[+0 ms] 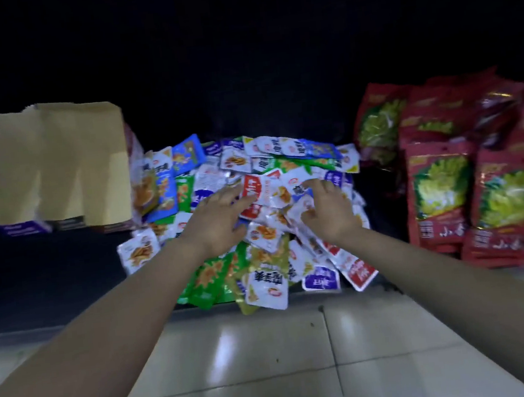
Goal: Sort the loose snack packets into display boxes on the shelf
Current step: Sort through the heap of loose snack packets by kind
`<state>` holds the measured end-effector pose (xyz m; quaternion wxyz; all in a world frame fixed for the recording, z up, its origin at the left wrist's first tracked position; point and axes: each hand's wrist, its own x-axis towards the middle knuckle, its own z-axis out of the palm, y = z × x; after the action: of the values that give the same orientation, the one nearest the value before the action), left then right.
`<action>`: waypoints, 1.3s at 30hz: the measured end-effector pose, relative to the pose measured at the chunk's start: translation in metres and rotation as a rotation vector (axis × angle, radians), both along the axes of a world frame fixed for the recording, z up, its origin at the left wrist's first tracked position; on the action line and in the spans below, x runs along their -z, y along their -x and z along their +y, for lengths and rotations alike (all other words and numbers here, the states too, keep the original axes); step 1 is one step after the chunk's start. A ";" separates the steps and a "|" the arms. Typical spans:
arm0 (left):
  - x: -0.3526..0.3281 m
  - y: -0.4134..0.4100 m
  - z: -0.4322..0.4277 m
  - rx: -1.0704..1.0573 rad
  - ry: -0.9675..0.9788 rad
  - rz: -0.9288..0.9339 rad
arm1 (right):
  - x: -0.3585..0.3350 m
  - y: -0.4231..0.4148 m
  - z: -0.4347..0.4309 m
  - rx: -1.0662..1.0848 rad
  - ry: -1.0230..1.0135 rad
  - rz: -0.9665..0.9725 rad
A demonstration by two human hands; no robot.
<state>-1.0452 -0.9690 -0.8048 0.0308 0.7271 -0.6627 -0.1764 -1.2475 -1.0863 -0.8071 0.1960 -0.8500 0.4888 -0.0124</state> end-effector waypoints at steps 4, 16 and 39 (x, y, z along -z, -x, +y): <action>0.011 0.028 -0.014 0.063 -0.117 -0.025 | 0.020 0.031 -0.006 0.052 -0.134 0.138; 0.022 0.052 -0.036 0.014 0.032 -0.078 | 0.036 0.028 -0.025 -0.006 0.032 -0.020; 0.024 0.041 -0.036 -0.164 0.146 0.187 | 0.025 -0.007 -0.056 0.122 -0.196 -0.159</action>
<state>-1.0857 -1.0052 -0.8287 0.1594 0.7550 -0.6064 -0.1917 -1.2404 -1.1421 -0.8319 0.3150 -0.7919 0.5212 -0.0437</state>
